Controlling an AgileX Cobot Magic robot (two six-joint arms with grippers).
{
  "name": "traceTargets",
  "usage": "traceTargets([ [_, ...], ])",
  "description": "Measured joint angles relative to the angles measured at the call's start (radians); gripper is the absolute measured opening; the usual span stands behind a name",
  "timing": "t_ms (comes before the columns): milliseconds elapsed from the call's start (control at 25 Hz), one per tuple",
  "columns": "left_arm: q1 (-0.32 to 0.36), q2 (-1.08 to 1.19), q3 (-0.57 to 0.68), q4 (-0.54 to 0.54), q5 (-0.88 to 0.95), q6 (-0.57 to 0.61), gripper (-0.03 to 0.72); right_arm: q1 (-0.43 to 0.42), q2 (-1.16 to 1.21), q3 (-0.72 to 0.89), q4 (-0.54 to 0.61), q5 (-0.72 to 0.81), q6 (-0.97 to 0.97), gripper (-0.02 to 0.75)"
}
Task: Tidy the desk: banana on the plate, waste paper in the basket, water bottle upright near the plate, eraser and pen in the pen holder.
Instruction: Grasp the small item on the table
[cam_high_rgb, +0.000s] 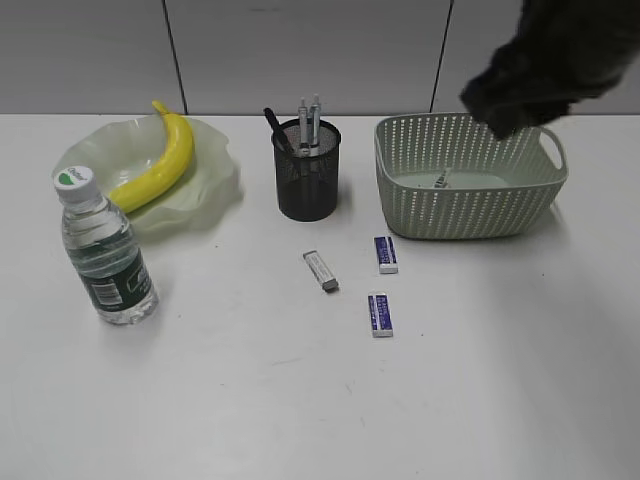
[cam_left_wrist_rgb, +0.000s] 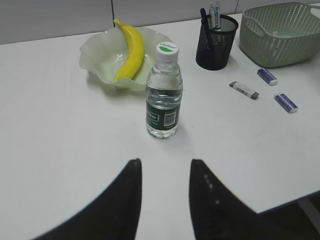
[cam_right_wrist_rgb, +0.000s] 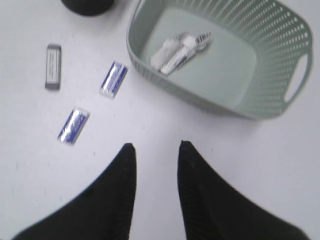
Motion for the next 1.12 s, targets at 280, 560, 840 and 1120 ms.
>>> traceTargets([
  [280, 0.000, 0.000, 0.000, 0.020, 0.000, 0.000, 0.246, 0.000, -0.472, 0.361, 0.032, 0.102, -0.011, 0.235],
  [560, 0.000, 0.000, 0.000, 0.020, -0.001, 0.000, 0.246, 0.000, -0.993, 0.666, 0.083, 0.129, -0.011, 0.234],
  [840, 0.000, 0.114, -0.030, -0.102, -0.070, 0.001, 0.246, 0.000, -1.419, 0.798, 0.084, 0.122, -0.011, 0.234],
  [1120, 0.000, 0.631, -0.108, -0.457, -0.317, 0.162, 0.246, 0.000, -1.529, 0.801, 0.084, 0.113, -0.013, 0.235],
])
